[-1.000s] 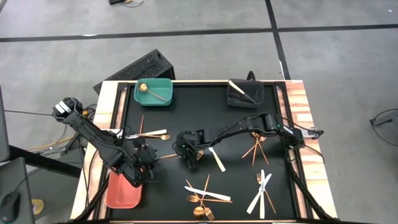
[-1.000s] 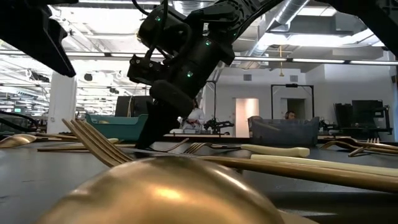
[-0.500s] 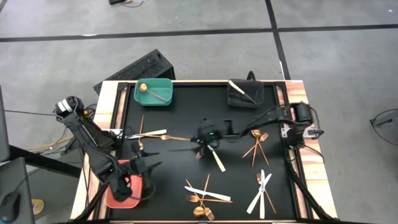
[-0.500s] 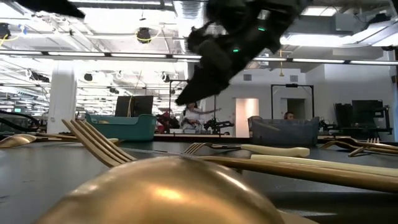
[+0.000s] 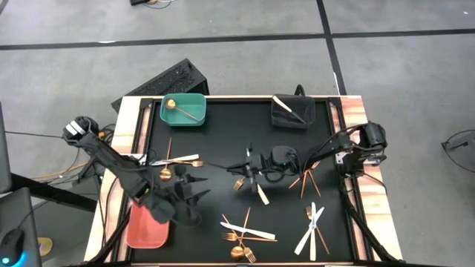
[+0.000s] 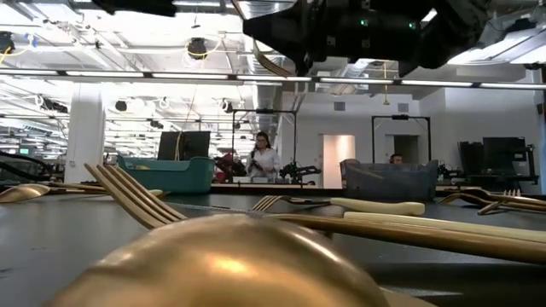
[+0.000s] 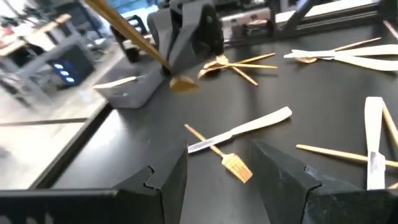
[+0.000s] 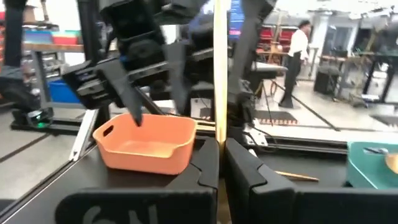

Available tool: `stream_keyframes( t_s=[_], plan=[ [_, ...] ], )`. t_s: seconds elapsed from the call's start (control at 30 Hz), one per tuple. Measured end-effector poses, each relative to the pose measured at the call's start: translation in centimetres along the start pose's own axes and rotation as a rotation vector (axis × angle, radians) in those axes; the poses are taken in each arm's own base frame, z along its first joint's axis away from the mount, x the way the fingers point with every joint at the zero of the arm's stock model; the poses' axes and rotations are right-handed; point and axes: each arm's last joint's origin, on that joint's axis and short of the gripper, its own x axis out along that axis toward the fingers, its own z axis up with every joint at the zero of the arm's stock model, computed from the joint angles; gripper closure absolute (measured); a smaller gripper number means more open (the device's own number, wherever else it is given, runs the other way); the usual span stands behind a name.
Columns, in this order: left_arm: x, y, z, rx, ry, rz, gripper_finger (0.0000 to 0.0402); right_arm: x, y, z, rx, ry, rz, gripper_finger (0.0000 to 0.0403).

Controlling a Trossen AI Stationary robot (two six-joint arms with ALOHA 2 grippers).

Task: Sort silverware by color (type)
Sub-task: Put the gold fork into the orange bin

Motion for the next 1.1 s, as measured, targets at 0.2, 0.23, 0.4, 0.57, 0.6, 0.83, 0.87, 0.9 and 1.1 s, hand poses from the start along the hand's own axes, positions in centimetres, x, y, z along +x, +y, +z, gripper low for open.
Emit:
stream_keyframes(
  t_s=[0.2, 0.23, 0.4, 0.57, 0.6, 0.83, 0.87, 0.9, 1.1],
  plan=[
    [1.6, 0.9, 2.0, 0.036, -0.089, -0.004, 0.0239, 0.3, 1.9, -0.7, -0.062, -0.027, 0.049, 0.0373],
    [1.8, 1.0, 2.2, 0.046, -0.102, -0.011, 0.0239, 0.3, 2.1, -0.9, -0.062, -0.031, 0.054, 0.0373],
    [2.8, 1.8, 3.1, 0.045, -0.140, -0.064, 0.0239, 0.5, 2.6, -1.2, -0.060, -0.078, 0.062, 0.0372],
    [3.5, 2.3, 3.3, 0.024, -0.148, -0.115, 0.0247, 0.5, 2.7, -1.2, -0.060, -0.079, 0.063, 0.0372],
    [3.6, 2.3, 3.4, 0.024, -0.156, -0.130, 0.0254, 0.5, 2.7, -1.2, -0.060, -0.079, 0.063, 0.0372],
    [3.7, 2.4, 3.9, 0.034, -0.199, -0.192, 0.0332, 0.5, 2.7, -1.2, -0.072, -0.081, 0.063, 0.0372],
    [3.8, 2.4, 3.9, 0.033, -0.199, -0.193, 0.0343, 0.5, 2.7, -1.2, -0.073, -0.082, 0.064, 0.0372],
    [3.8, 2.5, 4.0, 0.031, -0.200, -0.195, 0.0354, 0.5, 2.7, -1.2, -0.075, -0.081, 0.064, 0.0372],
    [3.9, 2.6, 4.0, 0.022, -0.199, -0.202, 0.0392, 0.5, 2.7, -1.2, -0.082, -0.080, 0.067, 0.0372]
  ],
)
